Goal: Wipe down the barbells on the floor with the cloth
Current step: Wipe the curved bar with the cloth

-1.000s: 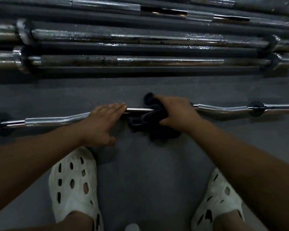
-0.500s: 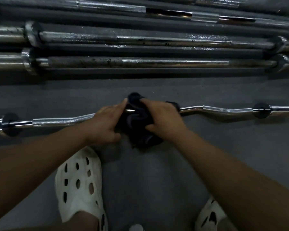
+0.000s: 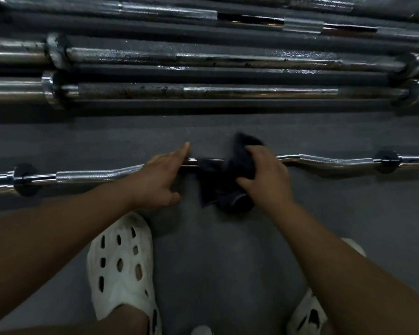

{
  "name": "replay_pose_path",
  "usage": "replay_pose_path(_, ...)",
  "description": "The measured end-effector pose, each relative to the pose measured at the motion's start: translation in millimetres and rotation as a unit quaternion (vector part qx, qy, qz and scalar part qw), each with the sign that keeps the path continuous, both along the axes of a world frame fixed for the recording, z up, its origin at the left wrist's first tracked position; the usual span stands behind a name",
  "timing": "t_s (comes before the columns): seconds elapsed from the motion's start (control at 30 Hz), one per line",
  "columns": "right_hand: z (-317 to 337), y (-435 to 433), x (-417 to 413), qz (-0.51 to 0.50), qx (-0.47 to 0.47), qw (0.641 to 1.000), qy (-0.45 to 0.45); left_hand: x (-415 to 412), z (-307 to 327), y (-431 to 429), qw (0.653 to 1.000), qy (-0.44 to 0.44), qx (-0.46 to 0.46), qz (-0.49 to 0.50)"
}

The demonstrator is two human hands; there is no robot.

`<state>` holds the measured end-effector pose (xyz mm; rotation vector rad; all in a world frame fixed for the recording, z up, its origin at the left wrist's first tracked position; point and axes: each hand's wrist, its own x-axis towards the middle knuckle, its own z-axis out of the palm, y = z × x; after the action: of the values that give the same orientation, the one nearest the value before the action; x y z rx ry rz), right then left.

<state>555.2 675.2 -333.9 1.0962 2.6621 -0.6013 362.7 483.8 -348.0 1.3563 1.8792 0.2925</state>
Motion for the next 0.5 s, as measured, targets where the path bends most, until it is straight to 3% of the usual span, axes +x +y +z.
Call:
replay_pose_path(0.03, -0.9, -2.6, 0.9, -0.046, 0.024, 0.999, -0.004, 1.2, -0.4, -0.2, 1.000, 0.006, -0.003, -0.002)
replay_pose_path(0.1, -2.8, -33.4, -16.9, -0.045, 0.072, 0.996, 0.009, 3.5, -2.4, 1.1, 1.000, 0.017, -0.005, -0.004)
replay_pose_path(0.17, 3.4, -72.9, -44.5, 0.069, 0.027, 0.995, 0.067, 2.6, -5.3, -0.3, 1.000, 0.006, 0.008, 0.011)
replay_pose_path(0.23, 9.9, -81.9, -53.4, 0.208, -0.069, 0.971, 0.096, 0.3, -7.4, -4.6, 0.999, -0.024, 0.022, 0.034)
replay_pose_path(0.27, 5.7, -69.7, -48.7, 0.227, -0.085, 0.965, 0.102, -1.0, -6.9, -5.8, 0.998, -0.030, 0.029, 0.038)
replay_pose_path(0.3, -1.1, -52.1, -38.3, 0.202, -0.072, 0.971, 0.107, -1.6, -5.2, -5.7, 0.998, -0.030, 0.037, 0.036)
replay_pose_path(0.37, -11.6, -22.8, -6.9, 0.044, 0.004, 0.995, 0.087, 0.8, -1.2, -3.7, 0.999, -0.022, 0.039, 0.025)
replay_pose_path(0.43, -14.6, -31.1, 5.9, -0.081, 0.062, 0.993, 0.063, 2.9, 0.4, -3.2, 0.999, -0.002, 0.035, 0.014)
replay_pose_path(0.5, -10.6, -61.4, -13.0, 0.000, 0.040, 0.998, 0.057, 4.7, -0.6, -1.7, 0.999, 0.013, 0.039, 0.008)
